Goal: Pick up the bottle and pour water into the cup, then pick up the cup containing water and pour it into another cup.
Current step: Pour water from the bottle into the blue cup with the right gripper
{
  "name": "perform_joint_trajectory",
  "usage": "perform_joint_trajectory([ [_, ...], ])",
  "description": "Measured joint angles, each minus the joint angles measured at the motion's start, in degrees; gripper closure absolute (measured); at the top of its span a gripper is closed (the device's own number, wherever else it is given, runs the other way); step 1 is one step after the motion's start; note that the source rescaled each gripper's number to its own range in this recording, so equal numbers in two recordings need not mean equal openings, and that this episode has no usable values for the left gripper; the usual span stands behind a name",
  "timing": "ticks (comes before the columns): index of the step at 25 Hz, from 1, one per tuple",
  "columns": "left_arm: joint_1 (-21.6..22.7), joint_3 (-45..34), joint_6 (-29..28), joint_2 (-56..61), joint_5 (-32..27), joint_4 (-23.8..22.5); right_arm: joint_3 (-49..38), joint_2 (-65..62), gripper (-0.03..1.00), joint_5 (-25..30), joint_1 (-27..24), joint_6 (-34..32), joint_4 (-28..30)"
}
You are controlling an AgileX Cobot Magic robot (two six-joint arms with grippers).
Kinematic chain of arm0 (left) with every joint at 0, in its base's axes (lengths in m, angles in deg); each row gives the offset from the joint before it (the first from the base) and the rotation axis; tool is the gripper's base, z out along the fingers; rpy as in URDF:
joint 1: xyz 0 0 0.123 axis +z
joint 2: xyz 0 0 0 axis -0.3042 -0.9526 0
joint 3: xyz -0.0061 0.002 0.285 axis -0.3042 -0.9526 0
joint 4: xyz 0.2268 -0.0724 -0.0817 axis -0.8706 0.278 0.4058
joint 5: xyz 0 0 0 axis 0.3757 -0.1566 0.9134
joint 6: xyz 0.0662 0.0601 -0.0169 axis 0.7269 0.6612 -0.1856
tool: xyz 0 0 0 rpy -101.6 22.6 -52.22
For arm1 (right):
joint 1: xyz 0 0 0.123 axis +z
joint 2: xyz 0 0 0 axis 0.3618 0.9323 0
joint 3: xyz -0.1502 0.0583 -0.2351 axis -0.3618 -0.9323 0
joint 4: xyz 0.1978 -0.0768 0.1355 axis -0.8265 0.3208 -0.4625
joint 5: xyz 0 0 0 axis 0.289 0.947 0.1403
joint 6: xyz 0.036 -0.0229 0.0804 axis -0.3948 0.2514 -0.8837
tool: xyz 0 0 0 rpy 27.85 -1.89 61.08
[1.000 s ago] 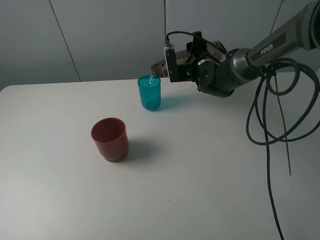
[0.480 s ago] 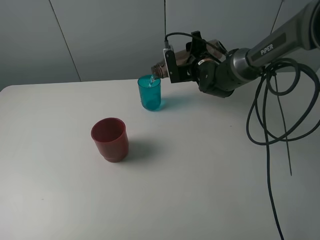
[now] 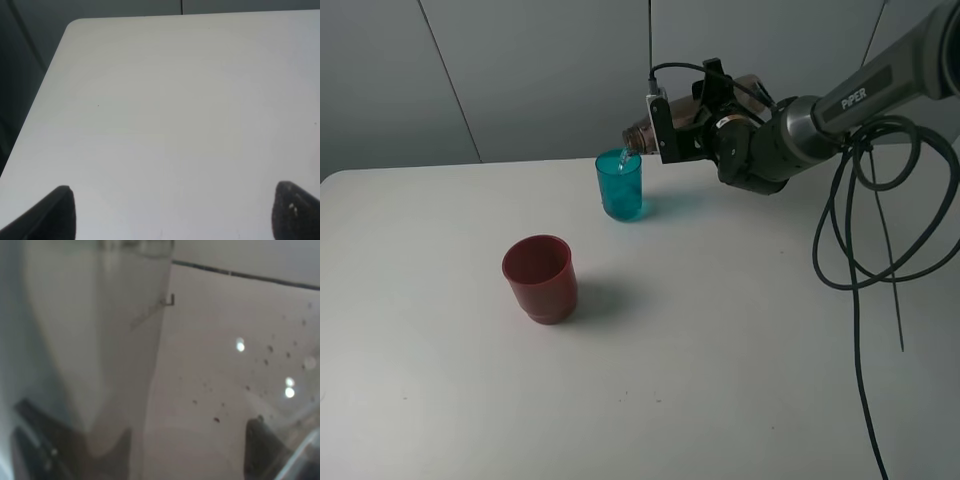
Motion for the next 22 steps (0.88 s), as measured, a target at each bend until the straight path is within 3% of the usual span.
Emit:
perform_joint_trajectory([
  [22,0.0,0.0,0.0,0.0,0.0,0.0,0.0,0.0,0.95,-0.8,0.0,0.0,7.0],
])
